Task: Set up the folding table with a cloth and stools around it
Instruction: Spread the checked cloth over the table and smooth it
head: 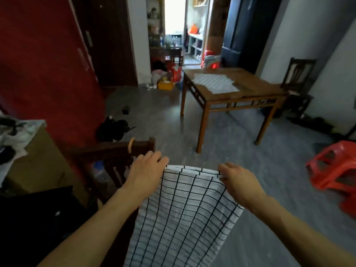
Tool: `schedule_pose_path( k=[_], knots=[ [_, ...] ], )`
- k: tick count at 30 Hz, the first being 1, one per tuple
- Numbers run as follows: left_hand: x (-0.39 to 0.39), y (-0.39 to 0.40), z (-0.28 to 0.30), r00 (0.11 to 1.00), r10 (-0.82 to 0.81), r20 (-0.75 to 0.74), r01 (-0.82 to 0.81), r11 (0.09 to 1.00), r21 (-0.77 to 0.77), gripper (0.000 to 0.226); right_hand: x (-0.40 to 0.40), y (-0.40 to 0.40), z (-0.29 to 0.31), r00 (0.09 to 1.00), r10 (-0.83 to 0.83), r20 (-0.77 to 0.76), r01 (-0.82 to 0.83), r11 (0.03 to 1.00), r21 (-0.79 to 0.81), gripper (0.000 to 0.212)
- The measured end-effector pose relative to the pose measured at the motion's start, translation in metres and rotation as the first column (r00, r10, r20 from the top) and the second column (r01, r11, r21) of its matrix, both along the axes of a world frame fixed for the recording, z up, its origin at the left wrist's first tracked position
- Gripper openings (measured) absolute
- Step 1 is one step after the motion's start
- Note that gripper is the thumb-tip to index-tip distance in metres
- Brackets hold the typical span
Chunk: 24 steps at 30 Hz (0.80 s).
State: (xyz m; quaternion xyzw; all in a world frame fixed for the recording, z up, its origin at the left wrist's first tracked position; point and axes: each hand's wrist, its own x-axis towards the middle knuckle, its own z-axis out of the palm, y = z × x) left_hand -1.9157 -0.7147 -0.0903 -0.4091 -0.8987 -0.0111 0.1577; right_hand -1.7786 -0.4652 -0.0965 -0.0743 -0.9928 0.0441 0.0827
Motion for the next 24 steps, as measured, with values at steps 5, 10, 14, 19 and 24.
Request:
schedule_pose_path(
  k=[5,10,14,19,24],
  knots=[
    [0.010,0.047,0.030,0.959,-0.276,-0.070,0.282,0.954,0.097,0.041,0.065,0.015,0.036,0.966,-0.243,-0.090,0.249,0.967,0.058,0.010],
    [0.045,0.100,0.035,0.857,-0.501,-0.120,0.515,0.837,0.183,0.039,0.152,0.019,0.056,0.872,-0.483,-0.081,0.488,0.871,0.055,0.016],
    [0.106,0.150,0.039,0.738,-0.658,-0.149,0.674,0.712,0.195,0.035,0.243,0.013,0.066,0.745,-0.661,-0.092,0.665,0.746,0.032,0.018],
    [0.214,0.198,0.058,0.575,-0.804,-0.149,0.815,0.549,0.186,0.031,0.369,-0.002,0.074,0.580,-0.805,-0.127,0.810,0.586,-0.009,0.016],
    [0.329,0.238,0.070,0.426,-0.888,-0.172,0.902,0.403,0.154,0.027,0.487,-0.015,0.076,0.425,-0.893,-0.152,0.901,0.433,-0.027,0.012]
  ],
)
